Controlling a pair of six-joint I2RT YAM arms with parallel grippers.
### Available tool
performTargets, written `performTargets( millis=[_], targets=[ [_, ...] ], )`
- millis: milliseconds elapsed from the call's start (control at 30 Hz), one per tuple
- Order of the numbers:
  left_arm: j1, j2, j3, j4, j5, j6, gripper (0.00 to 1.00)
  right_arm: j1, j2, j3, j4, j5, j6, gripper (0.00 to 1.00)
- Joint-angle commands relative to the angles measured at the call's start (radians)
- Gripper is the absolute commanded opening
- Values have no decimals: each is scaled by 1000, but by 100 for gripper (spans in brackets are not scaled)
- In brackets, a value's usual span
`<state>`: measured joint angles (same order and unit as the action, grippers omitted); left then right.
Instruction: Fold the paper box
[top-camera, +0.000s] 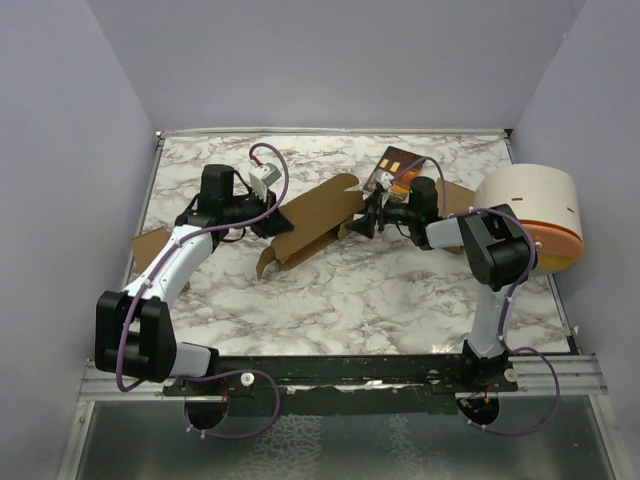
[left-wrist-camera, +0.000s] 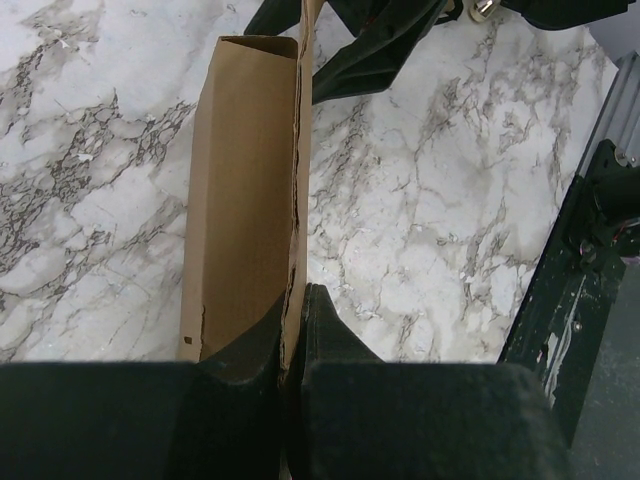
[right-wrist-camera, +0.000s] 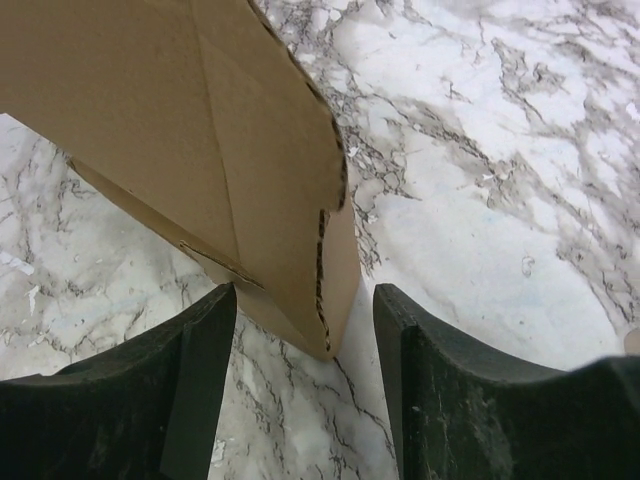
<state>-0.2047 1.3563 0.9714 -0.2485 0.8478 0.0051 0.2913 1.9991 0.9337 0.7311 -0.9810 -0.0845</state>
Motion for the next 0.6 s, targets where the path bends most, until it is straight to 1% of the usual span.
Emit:
performTargets(
  millis=[0, 267, 567],
  targets=[
    [6, 10, -11, 15, 47, -9, 0, 9, -9, -2, 84, 12, -38, 56],
    [20, 22, -9, 48, 97, -53, 0, 30, -6, 8, 58, 6, -78, 48],
    [30, 35, -11, 64, 115, -74, 0, 47, 8, 8, 97, -3, -83, 40]
  ],
)
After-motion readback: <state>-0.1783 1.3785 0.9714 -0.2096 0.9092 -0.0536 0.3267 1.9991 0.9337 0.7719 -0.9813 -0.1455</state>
